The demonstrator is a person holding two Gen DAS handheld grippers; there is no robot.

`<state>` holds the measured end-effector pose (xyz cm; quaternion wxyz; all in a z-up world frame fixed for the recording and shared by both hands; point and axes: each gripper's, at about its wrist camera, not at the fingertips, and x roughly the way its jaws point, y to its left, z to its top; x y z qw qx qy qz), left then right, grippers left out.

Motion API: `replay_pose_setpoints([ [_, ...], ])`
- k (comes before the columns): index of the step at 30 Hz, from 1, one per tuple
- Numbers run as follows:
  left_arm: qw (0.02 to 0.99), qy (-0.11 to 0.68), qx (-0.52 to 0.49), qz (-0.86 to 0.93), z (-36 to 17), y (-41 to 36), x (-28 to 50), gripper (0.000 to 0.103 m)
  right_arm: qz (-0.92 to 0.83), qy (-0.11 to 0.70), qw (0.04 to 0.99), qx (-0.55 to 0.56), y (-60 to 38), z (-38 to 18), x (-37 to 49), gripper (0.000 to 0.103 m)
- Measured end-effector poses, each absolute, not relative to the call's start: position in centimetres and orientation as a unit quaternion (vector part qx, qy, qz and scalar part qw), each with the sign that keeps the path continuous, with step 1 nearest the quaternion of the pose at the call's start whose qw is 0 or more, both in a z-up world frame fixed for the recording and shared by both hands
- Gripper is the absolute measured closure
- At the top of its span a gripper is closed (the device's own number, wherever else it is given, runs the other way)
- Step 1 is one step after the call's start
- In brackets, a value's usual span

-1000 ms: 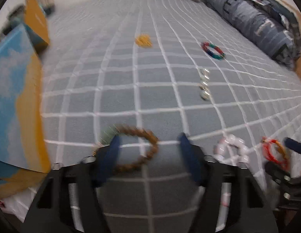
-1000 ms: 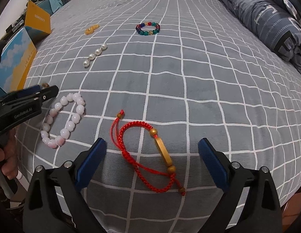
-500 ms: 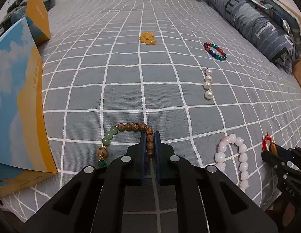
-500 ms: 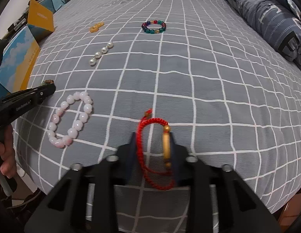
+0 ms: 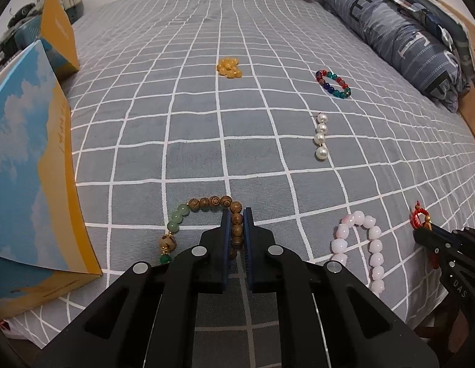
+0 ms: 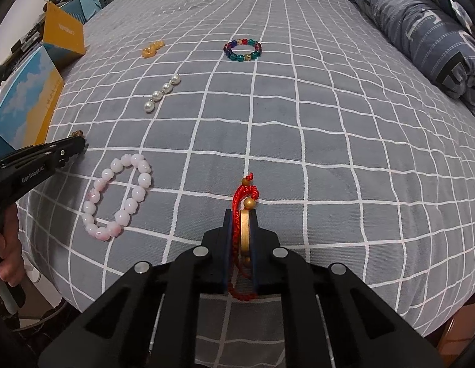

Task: Organize jewelry
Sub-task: 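Lift and carry both held bracelets into the white box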

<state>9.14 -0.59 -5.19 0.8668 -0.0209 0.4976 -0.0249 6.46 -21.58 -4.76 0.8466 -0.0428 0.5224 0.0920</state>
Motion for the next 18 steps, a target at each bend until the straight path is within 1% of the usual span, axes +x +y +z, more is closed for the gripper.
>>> replay_pose_setpoints([
  [10,0.867,0.497,-0.018,-0.023,-4.1,-0.7,9.1,0.096,0.088,0.506,0.857,-0.033,-21.3,-3.0,6.5,0.094],
  [18,0.873,0.487,-0.02,-0.027,-1.8,-0.3,9.1,0.096,0.087,0.489,0.868,-0.026,-20.5,-1.2,7.3,0.094],
])
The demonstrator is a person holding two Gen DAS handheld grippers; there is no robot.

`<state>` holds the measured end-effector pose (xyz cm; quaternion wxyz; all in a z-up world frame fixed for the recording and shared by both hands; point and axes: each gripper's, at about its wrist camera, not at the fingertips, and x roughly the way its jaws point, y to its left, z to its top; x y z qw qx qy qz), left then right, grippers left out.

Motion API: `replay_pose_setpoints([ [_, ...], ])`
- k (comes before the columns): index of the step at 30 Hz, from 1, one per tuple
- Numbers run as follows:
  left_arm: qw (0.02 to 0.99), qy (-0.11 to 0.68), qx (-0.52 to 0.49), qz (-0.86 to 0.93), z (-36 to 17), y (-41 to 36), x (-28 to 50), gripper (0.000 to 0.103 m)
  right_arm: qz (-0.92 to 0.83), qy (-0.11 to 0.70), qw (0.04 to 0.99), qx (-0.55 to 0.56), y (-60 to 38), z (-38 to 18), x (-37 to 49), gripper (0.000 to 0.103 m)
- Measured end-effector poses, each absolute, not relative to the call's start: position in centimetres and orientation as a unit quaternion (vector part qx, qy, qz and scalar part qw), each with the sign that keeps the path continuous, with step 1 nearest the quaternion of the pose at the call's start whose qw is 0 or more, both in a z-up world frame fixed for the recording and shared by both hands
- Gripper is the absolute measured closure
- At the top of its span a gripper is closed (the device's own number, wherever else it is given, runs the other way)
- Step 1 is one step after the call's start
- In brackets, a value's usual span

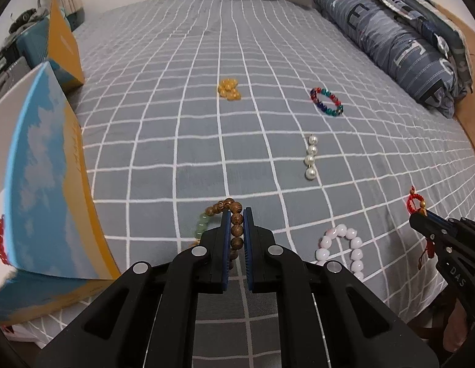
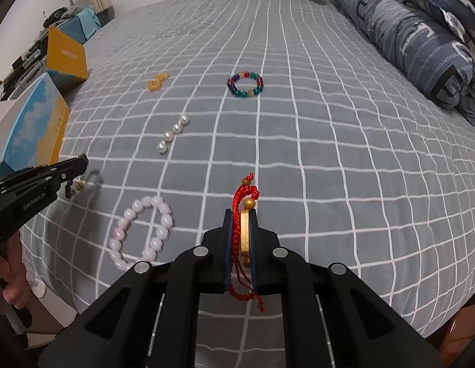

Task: Organize jewelry
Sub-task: 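Lift and carry both held bracelets into the white box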

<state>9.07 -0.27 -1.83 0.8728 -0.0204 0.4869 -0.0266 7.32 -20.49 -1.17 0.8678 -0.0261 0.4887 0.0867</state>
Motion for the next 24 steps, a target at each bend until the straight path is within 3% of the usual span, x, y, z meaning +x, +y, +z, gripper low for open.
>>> replay_pose_setpoints([
  [24,0.893,0.449,-0.032,-0.033,5.9,1.2,9.8,0.096,0.125,0.417,0.9,-0.023,-13.9,8.6,10.3,0.094],
])
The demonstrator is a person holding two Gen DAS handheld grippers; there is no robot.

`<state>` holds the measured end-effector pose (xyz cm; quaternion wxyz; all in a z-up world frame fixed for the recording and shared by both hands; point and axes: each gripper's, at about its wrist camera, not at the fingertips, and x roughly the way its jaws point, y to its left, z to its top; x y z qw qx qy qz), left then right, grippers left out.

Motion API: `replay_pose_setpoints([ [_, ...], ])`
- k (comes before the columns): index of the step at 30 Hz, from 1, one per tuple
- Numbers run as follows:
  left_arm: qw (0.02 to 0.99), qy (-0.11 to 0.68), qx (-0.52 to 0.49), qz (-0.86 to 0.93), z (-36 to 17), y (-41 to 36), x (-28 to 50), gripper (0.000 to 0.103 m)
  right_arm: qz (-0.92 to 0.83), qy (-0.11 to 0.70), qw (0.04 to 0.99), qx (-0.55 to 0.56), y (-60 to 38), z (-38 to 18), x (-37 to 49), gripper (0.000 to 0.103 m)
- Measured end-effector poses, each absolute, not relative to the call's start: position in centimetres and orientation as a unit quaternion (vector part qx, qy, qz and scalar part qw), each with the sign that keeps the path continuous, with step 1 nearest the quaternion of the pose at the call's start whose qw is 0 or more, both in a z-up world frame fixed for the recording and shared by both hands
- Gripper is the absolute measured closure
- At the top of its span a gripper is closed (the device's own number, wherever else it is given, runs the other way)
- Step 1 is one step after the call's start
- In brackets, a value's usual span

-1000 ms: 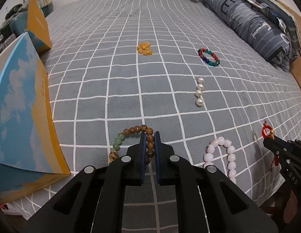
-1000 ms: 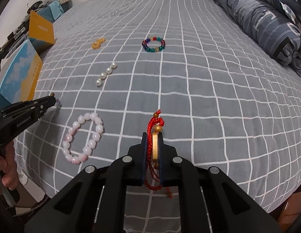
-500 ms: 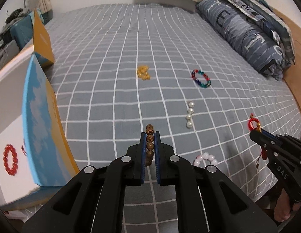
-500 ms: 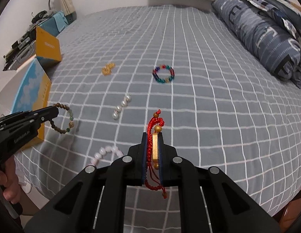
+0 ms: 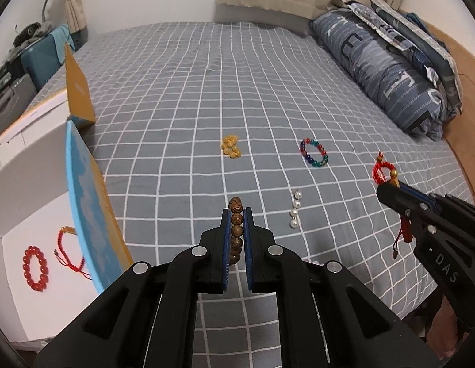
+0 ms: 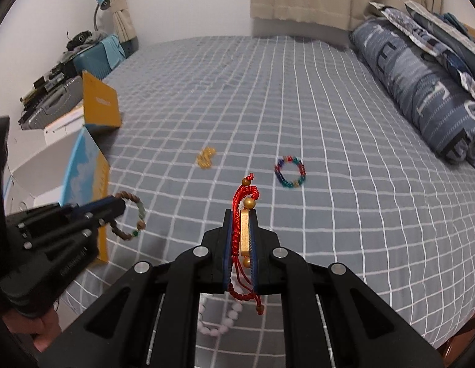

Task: Organize jewelry
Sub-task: 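Lift and carry both held bracelets into the white box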

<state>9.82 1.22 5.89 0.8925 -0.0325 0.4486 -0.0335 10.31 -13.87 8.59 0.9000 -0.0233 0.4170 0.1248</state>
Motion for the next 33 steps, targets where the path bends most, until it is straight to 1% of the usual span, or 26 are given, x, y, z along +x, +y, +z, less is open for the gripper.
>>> replay_pose_setpoints([
  [6,0.897,0.441,-0.038,-0.018,7.9,3.2,9.7,0.096,0.14,0.408,0.902,-0.02,-11.5,10.7,11.4,0.094],
  [15,0.908,0.414,-0.055,0.039,11.8,9.2,7.4,0.096,0.193,0.398,0.896,-0.04,-4.8,12.9,11.7,0.094],
  [26,0.899,0.414,-0.088,0.11,12.7,17.4,3.8,0.096,0.272,0.39,0.876,-0.08,6.3,14.1,9.3,0.094],
  [33,0.889,0.416,-0.108,0.16,12.6,23.1,1.5,0.096,0.305,0.395,0.86,-0.104,12.1,13.4,7.8,0.094],
])
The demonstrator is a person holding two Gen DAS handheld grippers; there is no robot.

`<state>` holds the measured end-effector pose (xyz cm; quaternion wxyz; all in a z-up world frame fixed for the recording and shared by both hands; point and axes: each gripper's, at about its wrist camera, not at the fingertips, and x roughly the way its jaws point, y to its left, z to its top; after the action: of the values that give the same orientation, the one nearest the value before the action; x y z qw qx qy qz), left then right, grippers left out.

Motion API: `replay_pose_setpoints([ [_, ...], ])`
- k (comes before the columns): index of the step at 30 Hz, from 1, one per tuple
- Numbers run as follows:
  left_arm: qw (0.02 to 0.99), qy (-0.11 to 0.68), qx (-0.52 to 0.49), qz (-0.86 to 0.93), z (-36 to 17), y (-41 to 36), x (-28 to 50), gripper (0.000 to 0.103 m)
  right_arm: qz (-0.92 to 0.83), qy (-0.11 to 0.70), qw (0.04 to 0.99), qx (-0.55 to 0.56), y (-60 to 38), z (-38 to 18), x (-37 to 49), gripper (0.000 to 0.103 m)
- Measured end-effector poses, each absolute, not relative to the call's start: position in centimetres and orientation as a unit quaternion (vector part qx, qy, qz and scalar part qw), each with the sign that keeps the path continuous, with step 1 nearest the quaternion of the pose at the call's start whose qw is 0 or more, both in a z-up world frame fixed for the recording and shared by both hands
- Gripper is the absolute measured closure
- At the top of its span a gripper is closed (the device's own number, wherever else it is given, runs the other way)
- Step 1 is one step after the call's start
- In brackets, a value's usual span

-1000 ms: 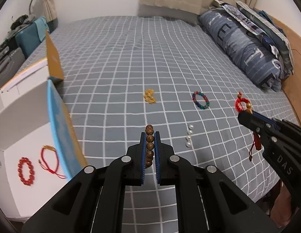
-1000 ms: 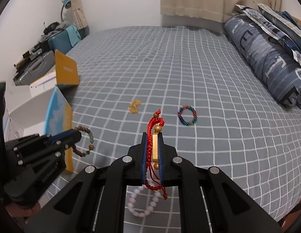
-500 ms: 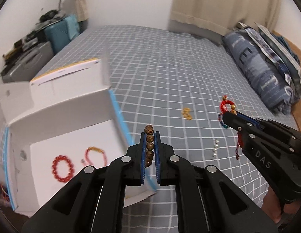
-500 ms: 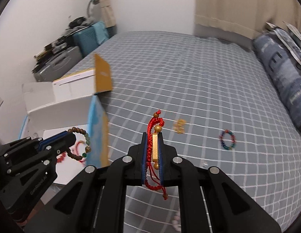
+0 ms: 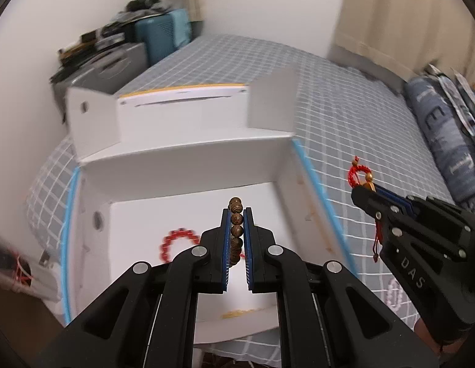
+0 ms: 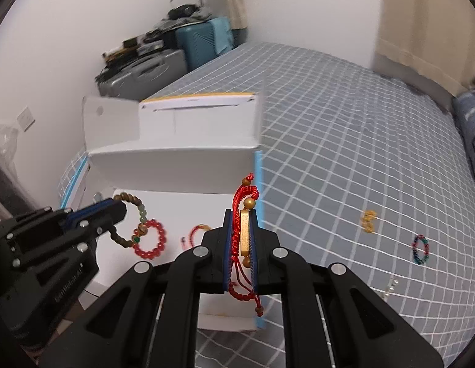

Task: Organize jewelry
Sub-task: 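Lift and carry both held bracelets into the white box, then open both tools to release the bracelets into the box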

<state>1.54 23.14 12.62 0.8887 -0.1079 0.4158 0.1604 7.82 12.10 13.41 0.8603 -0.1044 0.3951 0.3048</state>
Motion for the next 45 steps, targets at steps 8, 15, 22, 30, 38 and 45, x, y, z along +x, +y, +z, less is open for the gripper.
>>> replay_pose_setpoints([
  [8,0.871,0.433,-0.127,0.193,9.9,27.2,0.1,0.096,0.326,0.417,0.837,-0.136,17.4,10.1,6.9,0.094],
  [15,0.856,0.453,-0.146,0.203,6.8,29.3,-0.3,0.096,0.32,0.444,0.824,-0.148,19.5,6.7,7.6,0.094],
  [22,0.845,0.469,-0.151,0.211,4.5,30.4,-0.3,0.096,0.311,0.469,0.812,-0.154,20.1,4.2,8.4,0.094],
  [30,0.836,0.482,-0.155,0.211,3.2,30.7,-0.4,0.095,0.302,0.484,0.806,-0.158,20.3,2.8,8.6,0.092],
  [38,0.83,0.488,-0.16,0.218,2.7,31.2,-0.7,0.088,0.304,0.478,0.811,-0.146,19.8,3.2,8.4,0.058],
  [45,0.841,0.469,-0.15,0.224,4.2,30.7,-1.5,0.045,0.298,0.452,0.829,-0.142,19.0,5.3,7.9,0.033],
])
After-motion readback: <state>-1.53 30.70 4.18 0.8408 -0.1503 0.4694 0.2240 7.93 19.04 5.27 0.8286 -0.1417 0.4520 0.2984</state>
